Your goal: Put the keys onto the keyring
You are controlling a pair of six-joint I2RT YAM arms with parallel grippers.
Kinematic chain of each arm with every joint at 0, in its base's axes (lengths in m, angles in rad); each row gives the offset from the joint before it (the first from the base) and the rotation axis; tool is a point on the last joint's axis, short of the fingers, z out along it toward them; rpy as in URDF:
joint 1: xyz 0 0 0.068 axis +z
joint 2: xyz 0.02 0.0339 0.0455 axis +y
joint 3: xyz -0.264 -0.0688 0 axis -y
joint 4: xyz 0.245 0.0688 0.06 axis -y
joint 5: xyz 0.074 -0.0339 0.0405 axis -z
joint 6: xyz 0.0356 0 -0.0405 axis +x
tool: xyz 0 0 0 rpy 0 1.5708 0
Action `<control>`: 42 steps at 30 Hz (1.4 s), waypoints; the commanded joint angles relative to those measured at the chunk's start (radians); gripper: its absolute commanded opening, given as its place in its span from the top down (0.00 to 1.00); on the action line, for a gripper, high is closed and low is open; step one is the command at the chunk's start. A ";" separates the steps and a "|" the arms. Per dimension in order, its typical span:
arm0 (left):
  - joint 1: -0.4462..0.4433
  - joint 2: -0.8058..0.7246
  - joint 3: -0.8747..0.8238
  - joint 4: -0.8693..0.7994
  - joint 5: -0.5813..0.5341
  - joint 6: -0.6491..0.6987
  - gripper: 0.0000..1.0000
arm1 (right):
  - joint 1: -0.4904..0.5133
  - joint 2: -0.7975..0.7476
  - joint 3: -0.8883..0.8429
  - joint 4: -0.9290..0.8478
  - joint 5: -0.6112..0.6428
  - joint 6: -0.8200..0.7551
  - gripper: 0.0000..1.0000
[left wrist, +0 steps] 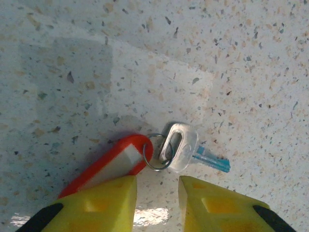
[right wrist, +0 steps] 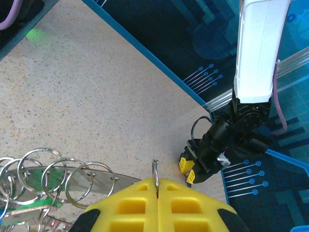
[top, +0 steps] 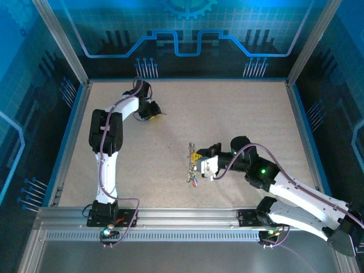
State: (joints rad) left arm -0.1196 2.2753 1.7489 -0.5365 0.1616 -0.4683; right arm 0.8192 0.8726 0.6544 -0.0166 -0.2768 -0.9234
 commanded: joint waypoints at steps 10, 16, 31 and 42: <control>0.008 0.046 0.078 -0.029 -0.064 0.037 0.68 | 0.005 -0.013 0.028 0.020 -0.021 0.015 1.00; 0.008 0.053 0.103 -0.035 -0.079 0.035 0.68 | 0.005 -0.006 0.029 0.020 -0.021 0.014 1.00; 0.006 0.078 0.106 -0.029 -0.071 -0.031 0.75 | -0.001 -0.001 0.033 0.017 -0.027 0.016 1.00; 0.006 0.087 0.136 -0.027 -0.074 -0.029 0.71 | -0.001 0.002 0.035 0.017 -0.031 0.015 1.00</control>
State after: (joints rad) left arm -0.1196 2.3405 1.8618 -0.5442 0.0971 -0.4923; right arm 0.8188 0.8772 0.6544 -0.0307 -0.2810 -0.9230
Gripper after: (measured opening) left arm 0.290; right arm 0.046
